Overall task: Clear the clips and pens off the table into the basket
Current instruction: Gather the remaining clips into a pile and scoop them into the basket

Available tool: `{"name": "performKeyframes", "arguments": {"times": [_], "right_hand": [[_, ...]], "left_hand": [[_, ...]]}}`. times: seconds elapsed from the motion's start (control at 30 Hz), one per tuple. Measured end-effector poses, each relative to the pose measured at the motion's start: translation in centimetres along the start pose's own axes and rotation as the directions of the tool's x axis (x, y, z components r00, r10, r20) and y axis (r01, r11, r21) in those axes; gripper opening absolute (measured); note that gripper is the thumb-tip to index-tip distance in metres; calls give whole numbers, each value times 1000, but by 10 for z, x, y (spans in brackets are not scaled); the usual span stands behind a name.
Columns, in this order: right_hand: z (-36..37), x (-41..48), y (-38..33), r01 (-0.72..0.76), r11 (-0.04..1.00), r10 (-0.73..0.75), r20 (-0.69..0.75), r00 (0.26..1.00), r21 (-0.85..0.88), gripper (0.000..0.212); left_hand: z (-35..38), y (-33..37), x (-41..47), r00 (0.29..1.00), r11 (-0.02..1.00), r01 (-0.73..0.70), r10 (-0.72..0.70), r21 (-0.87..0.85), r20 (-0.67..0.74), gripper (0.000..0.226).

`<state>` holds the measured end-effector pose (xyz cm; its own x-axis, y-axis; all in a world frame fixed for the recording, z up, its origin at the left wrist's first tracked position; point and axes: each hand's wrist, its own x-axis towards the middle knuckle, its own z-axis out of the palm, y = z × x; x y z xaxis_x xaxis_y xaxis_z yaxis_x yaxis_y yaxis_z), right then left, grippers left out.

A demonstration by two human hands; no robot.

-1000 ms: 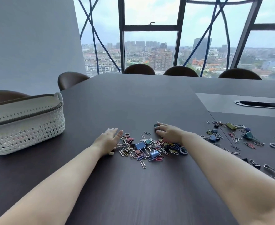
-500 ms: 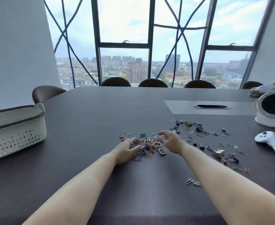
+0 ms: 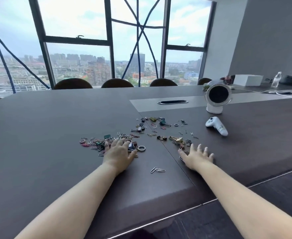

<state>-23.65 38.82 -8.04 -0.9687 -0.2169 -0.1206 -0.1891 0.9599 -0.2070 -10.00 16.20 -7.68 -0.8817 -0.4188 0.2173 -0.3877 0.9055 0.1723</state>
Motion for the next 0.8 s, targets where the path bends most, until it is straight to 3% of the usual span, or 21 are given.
{"name": "performKeyframes", "arguments": {"times": [0.23, 0.33, 0.43, 0.53, 0.6, 0.7, 0.8], "right_hand": [[18, 1, -85, 277, 959, -279, 35, 960, 57, 69], [17, 2, -103, 363, 910, -372, 5, 928, 197, 66], [10, -3, -95, 455, 790, -468, -75, 880, 410, 62], [8, -17, -74, 582, 751, -580, -109, 807, 313, 63], [8, -29, -59, 617, 751, -634, -3, 773, 235, 79], [10, -37, -51, 616, 784, -620, 141, 772, 76, 102], [12, -27, -62, 584, 812, -578, 128, 806, -14, 103]], "left_hand": [[-19, -29, -22, 993, 963, -47, 74, 267, -93, 54], [-18, -48, -28, 996, 986, 29, -16, 163, -83, 53], [-17, -57, -31, 990, 990, 122, -126, -68, -62, 49], [-20, -54, -32, 986, 992, 101, -110, -74, -126, 45], [-24, -50, -32, 983, 998, 48, -53, -33, -176, 45], [-29, -53, -34, 1000, 999, -16, 17, -49, 21, 71], [-25, -57, -39, 956, 1000, -25, 29, -17, 291, 97]]}}
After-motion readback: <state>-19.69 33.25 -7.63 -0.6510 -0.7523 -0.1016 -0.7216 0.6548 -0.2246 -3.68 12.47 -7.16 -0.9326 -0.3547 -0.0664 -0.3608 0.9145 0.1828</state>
